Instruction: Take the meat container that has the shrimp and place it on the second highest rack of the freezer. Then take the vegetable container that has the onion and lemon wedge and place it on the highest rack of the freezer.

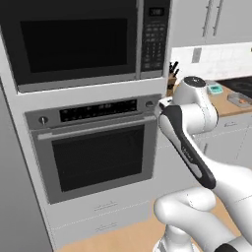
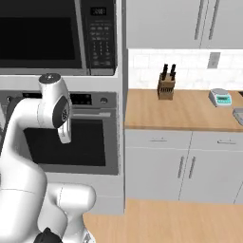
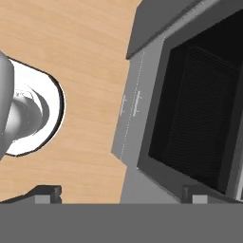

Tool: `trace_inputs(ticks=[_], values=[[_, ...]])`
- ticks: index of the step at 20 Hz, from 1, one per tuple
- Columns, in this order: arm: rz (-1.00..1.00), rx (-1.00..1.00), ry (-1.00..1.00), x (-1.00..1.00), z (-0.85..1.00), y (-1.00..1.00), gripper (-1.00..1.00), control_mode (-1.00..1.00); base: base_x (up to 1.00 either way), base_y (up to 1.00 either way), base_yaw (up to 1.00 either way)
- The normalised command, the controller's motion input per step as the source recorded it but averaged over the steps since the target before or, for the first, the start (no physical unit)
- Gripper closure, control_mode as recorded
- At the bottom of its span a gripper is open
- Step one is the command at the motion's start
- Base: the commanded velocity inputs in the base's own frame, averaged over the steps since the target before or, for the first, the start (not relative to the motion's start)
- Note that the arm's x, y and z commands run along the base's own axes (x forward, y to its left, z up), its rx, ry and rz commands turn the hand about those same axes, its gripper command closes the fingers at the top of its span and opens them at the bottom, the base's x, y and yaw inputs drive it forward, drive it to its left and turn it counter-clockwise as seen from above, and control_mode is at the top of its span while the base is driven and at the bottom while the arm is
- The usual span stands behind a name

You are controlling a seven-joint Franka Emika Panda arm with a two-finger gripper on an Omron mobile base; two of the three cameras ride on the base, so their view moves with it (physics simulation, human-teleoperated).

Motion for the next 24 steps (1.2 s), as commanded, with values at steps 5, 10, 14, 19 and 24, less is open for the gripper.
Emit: trace_inputs(ticks=[5,10,14,19,24], values=[[0.00,0.00,0.00,0.00,0.00,0.00,-1.00,1.00,0.50,-1.00,0.00],[0.00,0.00,0.00,0.00,0.00,0.00,-1.00,1.00,0.50,-1.00,0.00],[0.00,0.00,0.00,0.00,0.00,0.00,-1.00,1.00,0.51,-1.00,0.00],[0.00,0.00,0.00,0.00,0.00,0.00,-1.00,1.00,0.54,-0.99,0.00],[0.00,0.00,0.00,0.00,0.00,0.00,-1.00,1.00,0.63,-0.83,0.00]])
